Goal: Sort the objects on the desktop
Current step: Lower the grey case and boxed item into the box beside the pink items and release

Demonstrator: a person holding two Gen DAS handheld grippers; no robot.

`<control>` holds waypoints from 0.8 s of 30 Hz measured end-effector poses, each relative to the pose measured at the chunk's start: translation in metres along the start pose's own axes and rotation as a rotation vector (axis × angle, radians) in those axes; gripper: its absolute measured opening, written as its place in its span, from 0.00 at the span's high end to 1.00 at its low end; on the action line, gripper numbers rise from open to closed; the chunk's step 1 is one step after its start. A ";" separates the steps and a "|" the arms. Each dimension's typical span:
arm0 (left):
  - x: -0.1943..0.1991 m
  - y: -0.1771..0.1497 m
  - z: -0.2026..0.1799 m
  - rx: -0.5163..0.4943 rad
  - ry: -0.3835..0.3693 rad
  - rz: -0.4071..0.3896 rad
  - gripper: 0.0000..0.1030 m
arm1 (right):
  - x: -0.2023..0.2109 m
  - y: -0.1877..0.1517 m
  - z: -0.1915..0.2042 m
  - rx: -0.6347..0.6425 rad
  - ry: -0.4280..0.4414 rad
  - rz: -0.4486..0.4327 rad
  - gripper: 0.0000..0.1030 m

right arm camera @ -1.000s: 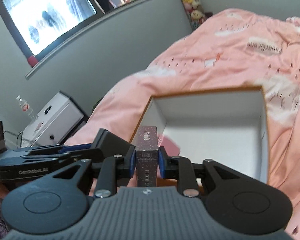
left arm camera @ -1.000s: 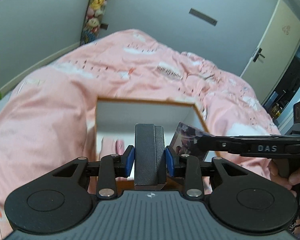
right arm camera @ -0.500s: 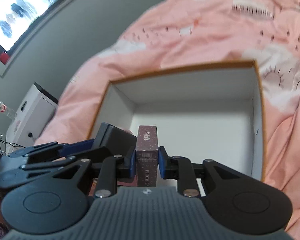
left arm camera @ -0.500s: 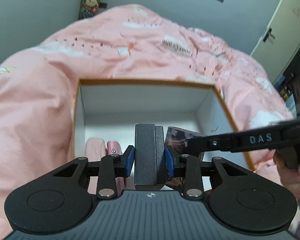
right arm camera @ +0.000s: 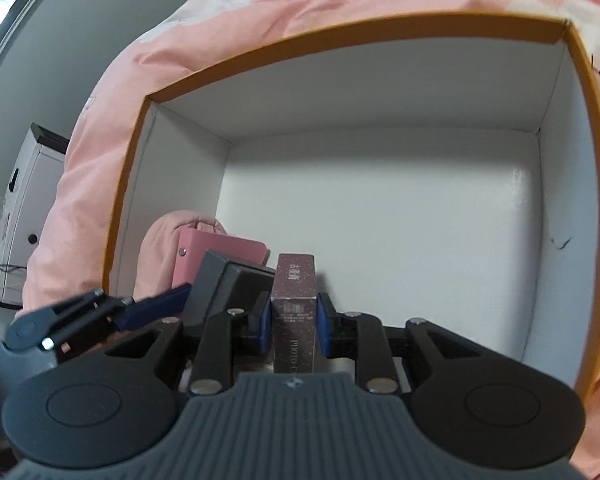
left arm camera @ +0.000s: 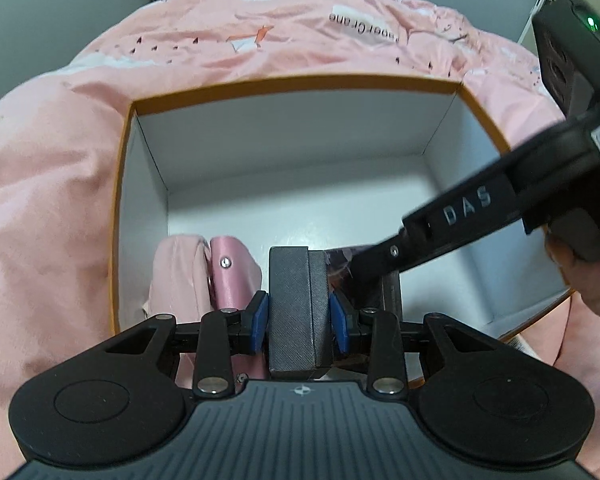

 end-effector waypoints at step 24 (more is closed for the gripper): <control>0.022 -0.023 0.018 0.089 -0.094 -0.034 0.71 | -0.025 -0.024 0.001 -0.105 0.100 0.021 0.63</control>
Point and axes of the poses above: each gripper's, at about its wrist camera, not at the fingertips, and x roughly against the way its jaws point, z to its left, y to its top, the point moved 3 cm from there along -x, roughly the way its jaws point, and after that the axes turned 14 degrees about -y, right-handed, at the moved point
